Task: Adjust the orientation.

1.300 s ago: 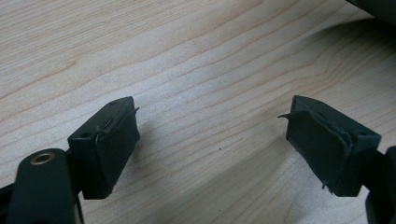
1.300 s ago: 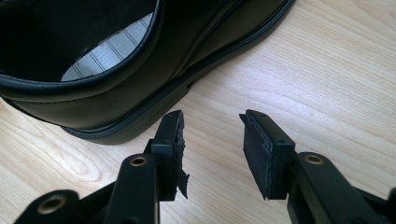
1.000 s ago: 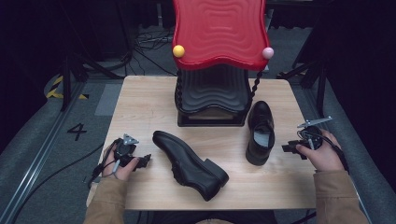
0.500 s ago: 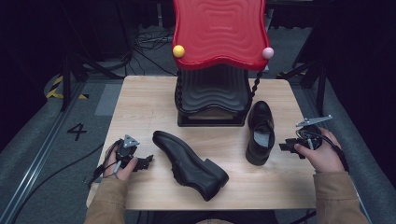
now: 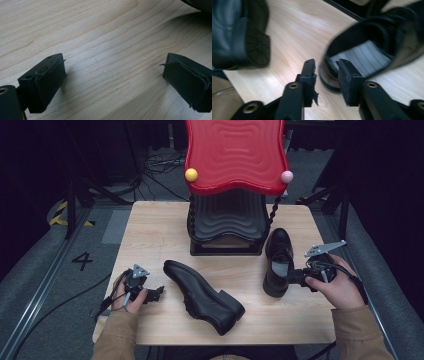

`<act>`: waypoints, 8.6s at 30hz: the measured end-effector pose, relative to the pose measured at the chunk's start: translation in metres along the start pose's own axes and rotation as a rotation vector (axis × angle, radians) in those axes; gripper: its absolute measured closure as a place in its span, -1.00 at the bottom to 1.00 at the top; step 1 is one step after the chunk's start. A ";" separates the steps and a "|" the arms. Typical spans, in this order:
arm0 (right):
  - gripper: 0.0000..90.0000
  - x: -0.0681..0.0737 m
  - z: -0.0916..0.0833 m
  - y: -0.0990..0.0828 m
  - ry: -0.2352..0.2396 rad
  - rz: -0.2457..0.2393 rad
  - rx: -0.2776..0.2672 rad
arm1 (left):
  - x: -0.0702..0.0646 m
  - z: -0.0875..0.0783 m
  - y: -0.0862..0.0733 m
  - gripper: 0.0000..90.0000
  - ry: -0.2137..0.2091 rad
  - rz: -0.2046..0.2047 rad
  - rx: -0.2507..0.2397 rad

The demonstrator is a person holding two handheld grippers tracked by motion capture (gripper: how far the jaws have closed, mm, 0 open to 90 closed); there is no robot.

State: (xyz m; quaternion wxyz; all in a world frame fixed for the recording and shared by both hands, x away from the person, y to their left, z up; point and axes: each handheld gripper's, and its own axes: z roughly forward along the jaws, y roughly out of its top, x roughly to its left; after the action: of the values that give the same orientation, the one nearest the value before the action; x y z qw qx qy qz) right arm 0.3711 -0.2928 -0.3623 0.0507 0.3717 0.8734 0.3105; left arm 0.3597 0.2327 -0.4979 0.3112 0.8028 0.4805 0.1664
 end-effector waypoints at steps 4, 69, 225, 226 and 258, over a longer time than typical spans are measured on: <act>0.77 0.015 0.007 0.010 0.042 -0.064 0.020 | 0.000 0.000 0.000 -0.89 0.000 -0.001 0.000; 1.00 0.106 0.095 0.061 0.174 -0.285 0.187 | 0.000 0.000 0.000 -0.90 -0.004 0.002 0.001; 0.11 0.009 0.045 0.032 -0.168 0.073 0.182 | -0.001 0.002 0.002 -0.99 -0.012 0.009 0.014; 0.11 0.006 0.049 0.031 -0.167 0.085 0.196 | -0.001 0.002 0.002 -0.99 -0.012 0.009 0.014; 0.82 -0.002 0.076 0.029 -0.034 0.115 0.289 | -0.001 0.002 0.002 -0.99 -0.012 0.009 0.014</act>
State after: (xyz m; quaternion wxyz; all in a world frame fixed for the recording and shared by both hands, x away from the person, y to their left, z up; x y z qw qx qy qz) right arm 0.4142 -0.2405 -0.4064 -0.0065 0.4295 0.8854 0.1776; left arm 0.3615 0.2307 -0.4984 0.3075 0.8082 0.4763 0.1596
